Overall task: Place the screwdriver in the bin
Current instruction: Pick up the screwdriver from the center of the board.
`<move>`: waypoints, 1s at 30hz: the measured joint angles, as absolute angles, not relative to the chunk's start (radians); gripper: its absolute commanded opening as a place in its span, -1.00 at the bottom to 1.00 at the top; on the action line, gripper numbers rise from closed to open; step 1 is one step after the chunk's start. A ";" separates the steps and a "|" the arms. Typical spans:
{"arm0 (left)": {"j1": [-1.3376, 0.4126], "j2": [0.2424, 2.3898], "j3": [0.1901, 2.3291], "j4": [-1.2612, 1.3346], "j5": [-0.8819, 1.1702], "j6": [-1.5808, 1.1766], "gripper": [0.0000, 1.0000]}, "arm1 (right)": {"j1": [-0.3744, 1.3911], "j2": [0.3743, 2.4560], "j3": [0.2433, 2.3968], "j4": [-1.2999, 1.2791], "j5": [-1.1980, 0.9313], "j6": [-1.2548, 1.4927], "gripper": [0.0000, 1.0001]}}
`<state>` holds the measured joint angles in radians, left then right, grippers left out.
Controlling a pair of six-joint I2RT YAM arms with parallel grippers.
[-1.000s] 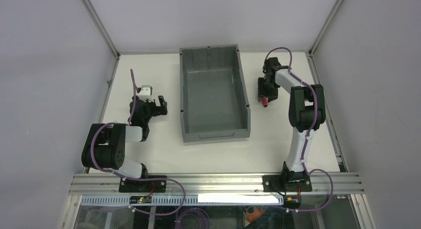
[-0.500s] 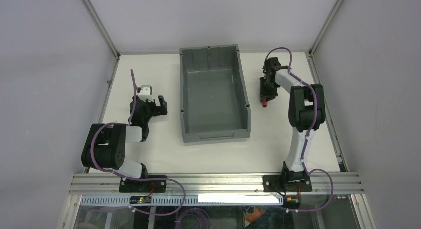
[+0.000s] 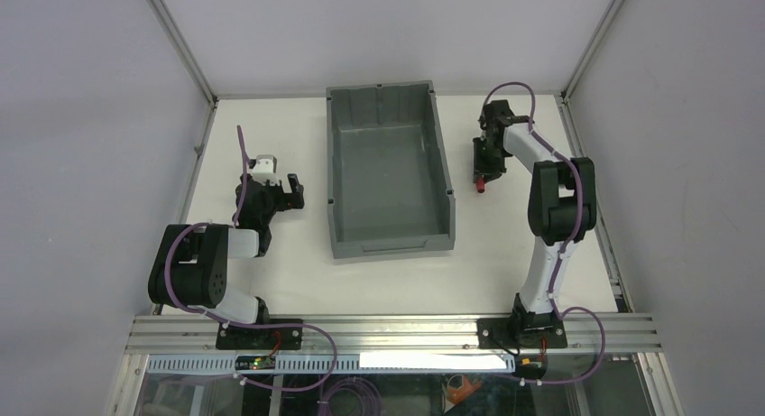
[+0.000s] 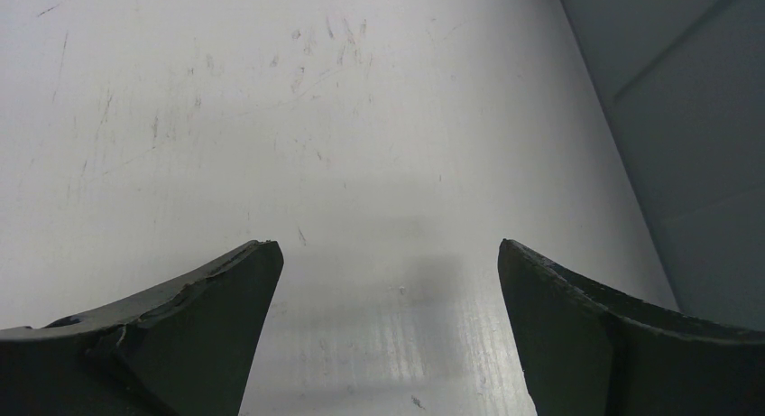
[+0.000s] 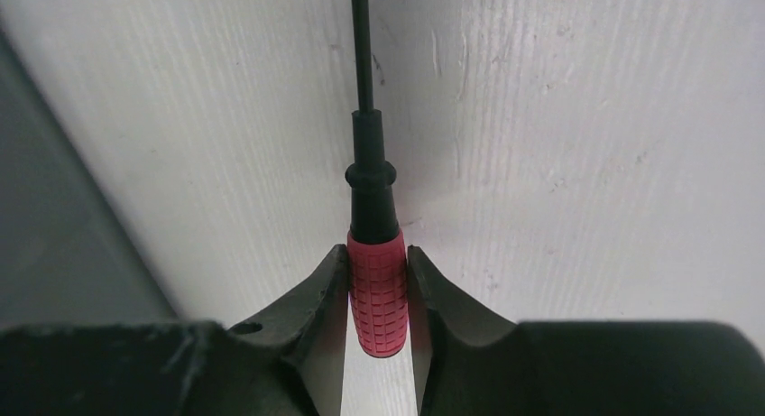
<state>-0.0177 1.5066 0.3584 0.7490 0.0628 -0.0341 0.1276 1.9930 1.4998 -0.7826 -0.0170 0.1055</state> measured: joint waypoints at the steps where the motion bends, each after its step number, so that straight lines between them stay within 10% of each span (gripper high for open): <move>1: -0.018 1.507 0.358 0.749 0.063 -0.034 0.98 | 0.128 1.981 1.500 -0.788 -0.017 0.106 -1.00; 30: -0.018 1.507 0.358 0.749 0.063 -0.034 0.98 | 0.152 1.621 1.733 -0.999 -0.121 0.271 -1.00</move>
<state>-0.0177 1.5066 0.3584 0.7490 0.0628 -0.0341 0.1520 1.6215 1.7332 -0.9985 -0.1215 0.2714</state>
